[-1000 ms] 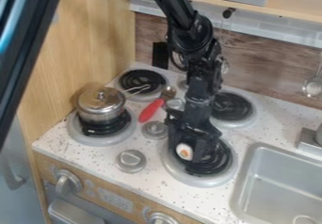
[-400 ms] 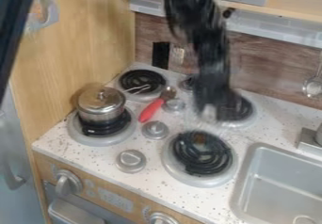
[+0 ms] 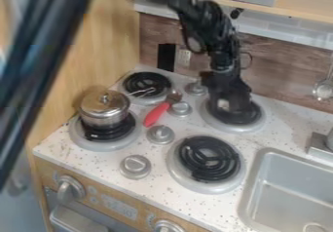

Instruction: Move the sushi to the top right burner

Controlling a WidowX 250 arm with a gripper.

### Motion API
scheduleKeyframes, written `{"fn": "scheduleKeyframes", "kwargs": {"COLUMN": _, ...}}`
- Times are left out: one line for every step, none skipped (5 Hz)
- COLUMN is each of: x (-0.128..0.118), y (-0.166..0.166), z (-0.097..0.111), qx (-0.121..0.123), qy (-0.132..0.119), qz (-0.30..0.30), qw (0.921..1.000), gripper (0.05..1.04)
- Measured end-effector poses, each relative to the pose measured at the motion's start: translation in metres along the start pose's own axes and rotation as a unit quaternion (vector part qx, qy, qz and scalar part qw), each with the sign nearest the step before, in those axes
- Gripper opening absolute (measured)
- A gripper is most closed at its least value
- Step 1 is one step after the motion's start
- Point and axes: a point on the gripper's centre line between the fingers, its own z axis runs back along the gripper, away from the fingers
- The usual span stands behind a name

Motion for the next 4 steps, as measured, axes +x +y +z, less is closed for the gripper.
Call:
{"fn": "scheduleKeyframes", "kwargs": {"x": 0.002, "y": 0.003, "z": -0.022, "qx": 0.007, "qy": -0.011, "qz": 0.016, "qw": 0.9998, "gripper": 0.503}}
{"fn": "scheduleKeyframes", "kwargs": {"x": 0.013, "y": 0.006, "z": -0.029, "qx": 0.01, "qy": -0.024, "qz": 0.017, "qw": 0.9995, "gripper": 0.503}}
{"fn": "scheduleKeyframes", "kwargs": {"x": 0.017, "y": 0.005, "z": -0.033, "qx": 0.006, "qy": -0.03, "qz": 0.013, "qw": 0.9995, "gripper": 0.503}}
{"fn": "scheduleKeyframes", "kwargs": {"x": 0.017, "y": 0.002, "z": -0.033, "qx": -0.004, "qy": -0.03, "qz": 0.011, "qw": 0.9995, "gripper": 0.585}}
